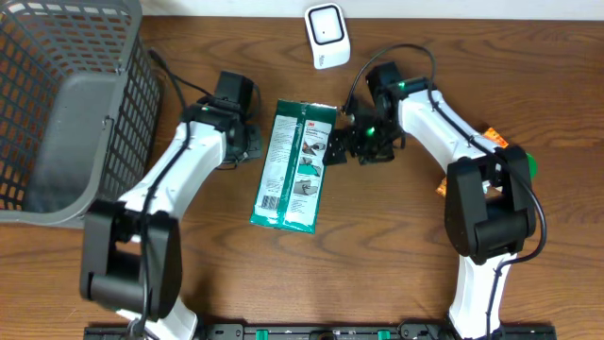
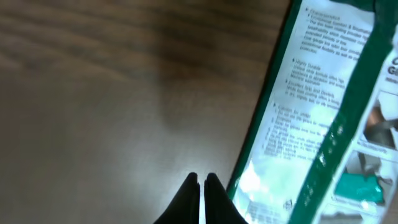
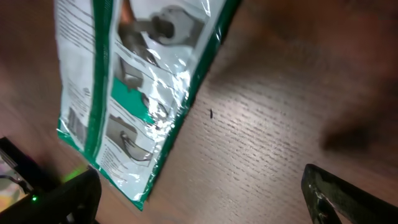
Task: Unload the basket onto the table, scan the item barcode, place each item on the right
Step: 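Bring the left gripper in and grasp the 3M package with both grippers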
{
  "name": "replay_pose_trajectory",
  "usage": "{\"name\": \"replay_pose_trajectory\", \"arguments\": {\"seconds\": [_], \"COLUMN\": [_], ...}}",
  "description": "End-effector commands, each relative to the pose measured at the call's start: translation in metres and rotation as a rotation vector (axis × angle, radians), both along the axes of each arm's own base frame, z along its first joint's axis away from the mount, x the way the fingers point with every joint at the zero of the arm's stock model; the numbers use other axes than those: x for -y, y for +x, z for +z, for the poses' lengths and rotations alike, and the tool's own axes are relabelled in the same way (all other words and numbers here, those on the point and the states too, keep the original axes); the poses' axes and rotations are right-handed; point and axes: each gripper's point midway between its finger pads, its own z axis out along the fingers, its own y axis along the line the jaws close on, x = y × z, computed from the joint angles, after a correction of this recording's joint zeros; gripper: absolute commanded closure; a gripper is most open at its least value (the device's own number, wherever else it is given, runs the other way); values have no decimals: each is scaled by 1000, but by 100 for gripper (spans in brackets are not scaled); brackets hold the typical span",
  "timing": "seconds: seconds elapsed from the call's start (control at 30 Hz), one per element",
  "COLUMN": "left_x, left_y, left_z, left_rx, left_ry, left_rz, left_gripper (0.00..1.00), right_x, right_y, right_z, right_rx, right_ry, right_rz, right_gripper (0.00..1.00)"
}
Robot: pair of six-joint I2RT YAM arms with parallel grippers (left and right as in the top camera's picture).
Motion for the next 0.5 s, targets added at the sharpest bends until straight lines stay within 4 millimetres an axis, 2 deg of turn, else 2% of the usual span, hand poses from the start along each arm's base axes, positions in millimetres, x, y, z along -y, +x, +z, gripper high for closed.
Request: {"name": "replay_pose_trajectory", "arguments": {"seconds": [0.0, 0.23, 0.47], "left_x": [-2, 25, 52], "left_y": [-1, -16, -35], "left_z": [-24, -61, -80], "left_rx": [-40, -173, -272], "left_ry": [38, -106, -200], "left_rz": [-29, -71, -116], "left_gripper": [93, 93, 92], "right_x": [-4, -4, -15], "right_y": [-9, -11, -20], "right_z": [-6, -24, -32], "right_rx": [-41, -62, -93], "right_ry": [12, 8, 100], "right_rz": [-18, -95, -116], "right_gripper": [5, 2, 2]}}
